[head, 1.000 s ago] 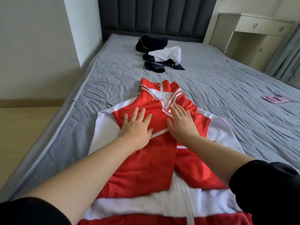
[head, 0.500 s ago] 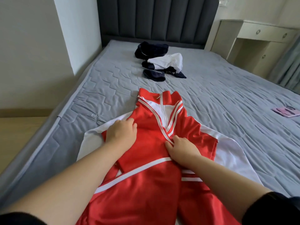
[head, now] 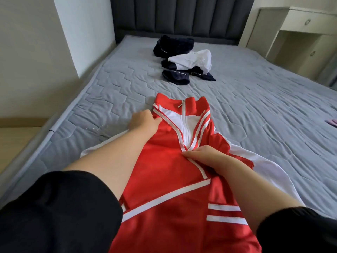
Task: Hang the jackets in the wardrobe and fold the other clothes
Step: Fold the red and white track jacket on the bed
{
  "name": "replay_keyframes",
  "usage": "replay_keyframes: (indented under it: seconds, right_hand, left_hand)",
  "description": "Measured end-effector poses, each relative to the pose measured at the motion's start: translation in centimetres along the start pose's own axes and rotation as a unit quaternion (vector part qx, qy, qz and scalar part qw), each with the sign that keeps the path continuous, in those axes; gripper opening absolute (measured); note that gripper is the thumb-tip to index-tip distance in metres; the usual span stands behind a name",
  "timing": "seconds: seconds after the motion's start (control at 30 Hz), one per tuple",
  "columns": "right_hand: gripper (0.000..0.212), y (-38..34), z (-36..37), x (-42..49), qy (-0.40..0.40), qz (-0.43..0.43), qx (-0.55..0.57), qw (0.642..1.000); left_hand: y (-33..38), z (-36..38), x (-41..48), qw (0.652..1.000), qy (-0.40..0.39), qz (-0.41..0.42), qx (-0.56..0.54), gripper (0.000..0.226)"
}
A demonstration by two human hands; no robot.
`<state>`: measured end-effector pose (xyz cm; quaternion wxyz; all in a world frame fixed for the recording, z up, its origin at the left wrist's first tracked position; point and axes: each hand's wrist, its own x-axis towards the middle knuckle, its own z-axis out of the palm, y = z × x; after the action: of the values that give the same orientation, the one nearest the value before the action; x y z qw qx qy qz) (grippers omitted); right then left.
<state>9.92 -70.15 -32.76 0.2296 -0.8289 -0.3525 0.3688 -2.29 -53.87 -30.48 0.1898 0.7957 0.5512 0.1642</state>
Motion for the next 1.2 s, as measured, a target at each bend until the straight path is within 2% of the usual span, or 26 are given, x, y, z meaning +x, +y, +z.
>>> replay_keyframes:
  seconds: [0.07, 0.13, 0.27, 0.33, 0.43, 0.47, 0.5, 0.57, 0.63, 0.7, 0.8, 0.9, 0.97, 1.0, 1.03, 1.2]
  right_hand:
    - [0.056, 0.5, -0.1, -0.2, -0.003, -0.025, 0.024, 0.999]
    - [0.052, 0.8, 0.0, 0.0, 0.006, -0.043, 0.013, 0.999]
    - [0.042, 0.7, 0.2, 0.6, 0.026, -0.040, -0.058, 0.997]
    - [0.040, 0.6, 0.3, 0.8, 0.030, -0.033, -0.076, 0.996]
    - [0.040, 0.5, 0.4, 0.8, 0.029, -0.030, -0.093, 0.995]
    - [0.040, 0.3, 0.3, 0.8, 0.027, -0.029, -0.100, 0.994]
    - [0.042, 0.2, 0.2, 0.8, 0.021, -0.027, -0.107, 0.994]
    - [0.049, -0.4, -0.2, 0.8, 0.007, -0.020, -0.126, 0.992]
    - [0.048, -1.0, -0.2, 0.8, 0.006, -0.009, -0.158, 0.987]
    - [0.038, -1.7, 0.3, 1.1, 0.043, 0.003, -0.184, 0.982]
    - [0.024, -3.3, 1.1, 1.0, 0.174, 0.003, -0.283, 0.943]
    - [0.029, -4.7, 1.0, 2.1, 0.289, -0.109, -0.335, 0.890]
    - [0.018, -5.5, 0.3, 3.8, 0.341, -0.184, -0.308, 0.869]
    - [0.018, -5.9, -0.1, 5.0, 0.351, -0.204, -0.296, 0.865]
    - [0.028, -6.4, -0.6, 6.2, 0.348, -0.206, -0.298, 0.865]
    - [0.049, -7.7, -2.1, 11.2, 0.336, -0.151, -0.325, 0.871]
  left_hand:
    - [-0.3, 0.4, 0.5, 1.000, 0.014, 0.011, -0.023, 0.034]
    - [-1.1, 0.4, 0.8, 0.998, 0.059, -0.002, -0.031, 0.030]
    - [-2.8, -0.1, 0.9, 0.987, 0.150, -0.046, 0.036, 0.028]
    - [-2.1, -0.2, 0.2, 0.978, 0.205, 0.020, 0.033, 0.022]
    - [-0.8, 0.3, -1.7, 0.933, 0.246, 0.259, 0.038, 0.022]
    - [-0.7, 0.8, -2.4, 0.919, 0.226, 0.314, 0.077, 0.028]
    - [-0.9, 1.5, -3.0, 0.920, 0.177, 0.328, 0.122, 0.034]
    - [-1.9, 3.3, -3.5, 0.945, 0.061, 0.274, 0.169, 0.047]
    - [-2.8, 4.9, -3.4, 0.956, 0.004, 0.236, 0.175, 0.059]
    - [-2.9, 5.6, -3.3, 0.957, -0.001, 0.233, 0.174, 0.062]
    - [-2.7, 5.8, -3.1, 0.956, 0.006, 0.236, 0.173, 0.063]
    - [-2.9, 5.7, -3.2, 0.958, 0.005, 0.235, 0.162, 0.063]
    - [-2.9, 5.8, -3.2, 0.959, -0.003, 0.236, 0.157, 0.062]
    - [-3.0, 5.8, -3.1, 0.959, -0.001, 0.239, 0.156, 0.062]
    - [-3.0, 5.7, -3.1, 0.958, 0.006, 0.243, 0.152, 0.061]
    - [-3.2, 6.1, -3.1, 0.954, 0.030, 0.254, 0.158, 0.062]
